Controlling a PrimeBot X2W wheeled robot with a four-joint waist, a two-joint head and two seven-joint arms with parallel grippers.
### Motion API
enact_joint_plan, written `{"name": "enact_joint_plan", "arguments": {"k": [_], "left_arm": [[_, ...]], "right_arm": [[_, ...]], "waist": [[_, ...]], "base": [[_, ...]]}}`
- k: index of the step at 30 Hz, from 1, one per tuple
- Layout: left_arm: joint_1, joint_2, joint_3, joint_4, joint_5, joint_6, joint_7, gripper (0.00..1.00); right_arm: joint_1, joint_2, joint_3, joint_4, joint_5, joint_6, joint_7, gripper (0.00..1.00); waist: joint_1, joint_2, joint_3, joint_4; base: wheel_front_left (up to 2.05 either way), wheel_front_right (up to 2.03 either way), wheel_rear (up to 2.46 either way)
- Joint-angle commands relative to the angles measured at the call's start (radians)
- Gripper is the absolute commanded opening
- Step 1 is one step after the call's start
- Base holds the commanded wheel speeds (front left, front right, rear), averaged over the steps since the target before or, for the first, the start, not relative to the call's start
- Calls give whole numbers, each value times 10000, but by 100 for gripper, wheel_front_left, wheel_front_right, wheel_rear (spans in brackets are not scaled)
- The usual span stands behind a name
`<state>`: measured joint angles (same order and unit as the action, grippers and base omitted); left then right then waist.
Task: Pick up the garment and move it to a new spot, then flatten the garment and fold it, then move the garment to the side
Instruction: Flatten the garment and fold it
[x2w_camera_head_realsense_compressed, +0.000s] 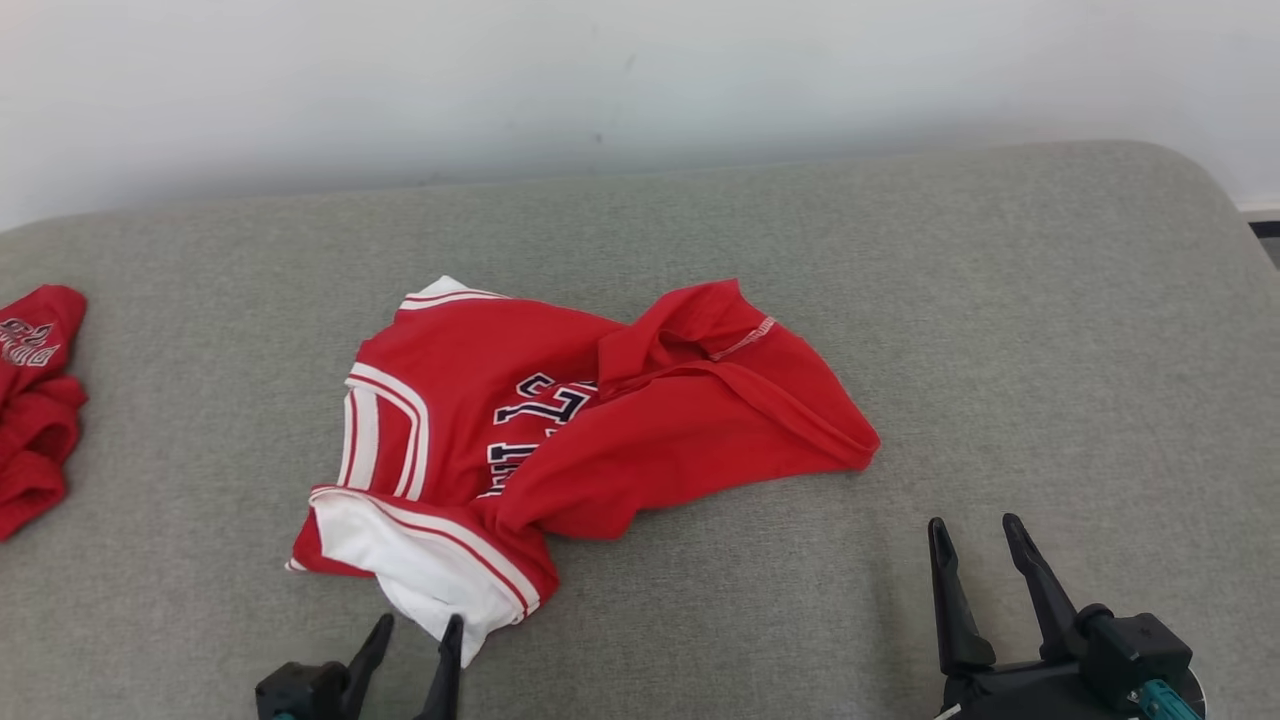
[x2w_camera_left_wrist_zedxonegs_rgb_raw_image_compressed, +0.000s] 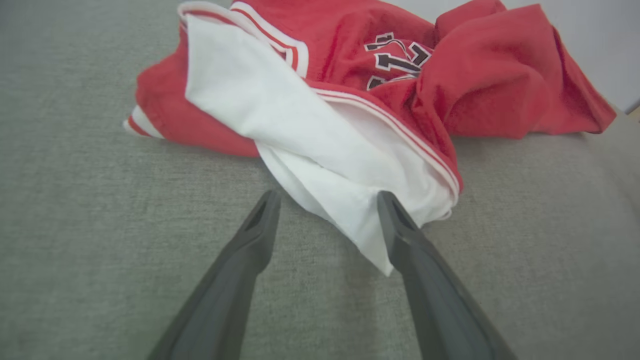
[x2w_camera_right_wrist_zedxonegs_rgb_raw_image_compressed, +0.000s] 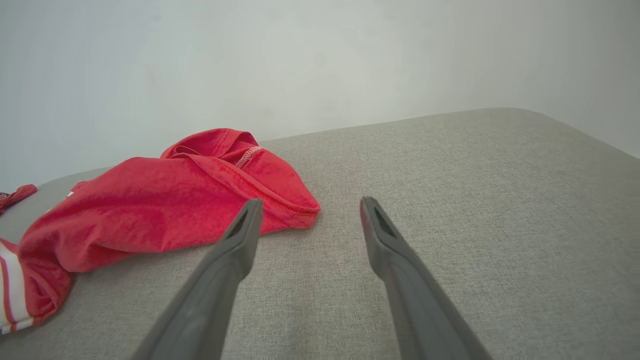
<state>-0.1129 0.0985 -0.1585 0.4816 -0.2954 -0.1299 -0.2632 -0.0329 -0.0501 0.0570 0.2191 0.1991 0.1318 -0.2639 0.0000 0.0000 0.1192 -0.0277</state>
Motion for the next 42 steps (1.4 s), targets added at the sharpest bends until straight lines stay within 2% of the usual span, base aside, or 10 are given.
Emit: {"name": "enact_joint_plan", "arguments": {"k": [1,2,3,4,14,23,30,31,32,42], "left_arm": [[-219,17,-87,400,-101,12,-19,100],[-303,46,-160,659,-138,10,-5,95],[-394,75,-243,848,-182,9,-6,31],[-498,94,-284,1026,-253,8,-6,0],[-140,-3,-726,428,-279,4,-11,0],[1553,-193,-1912,-1975,-7,158,592,0],[2462,-20,-2006,-2986,-153,482,1247,0],[2478,17,-1976,-3100,-129,519,1227,47],[2491,47,-1939,-3210,-123,556,1196,100],[2126,518,-355,-4131,-451,1213,190,100]], "right_arm": [[34,-3,-16,-11,-32,-23,-7,100],[54,-1,-12,-20,-29,-23,-7,100],[77,-1,-9,-26,-28,-23,-7,100],[99,-1,-11,-28,-29,-23,-7,100],[399,-1,-257,-17,40,-23,-7,100],[563,-1,-331,-52,123,-23,-7,100],[607,-3,-362,-12,138,-23,-7,100],[629,-3,-379,-6,137,-23,-7,100],[649,-3,-395,0,134,-23,-7,100],[784,-3,-486,-81,41,-23,-7,100]], "waist": [[0,0,53,-171],[0,0,58,-205],[0,0,61,-232],[0,0,51,-248],[0,0,-334,56],[0,0,-579,492],[0,0,-655,561],[0,0,-676,570],[0,0,-700,576],[0,0,-1009,586]], "base": [[0,0,0],[0,0,0],[0,0,0],[0,0,0],[0,0,0],[0,0,0],[0,0,0],[0,0,0],[0,0,0],[0,0,0]]}}
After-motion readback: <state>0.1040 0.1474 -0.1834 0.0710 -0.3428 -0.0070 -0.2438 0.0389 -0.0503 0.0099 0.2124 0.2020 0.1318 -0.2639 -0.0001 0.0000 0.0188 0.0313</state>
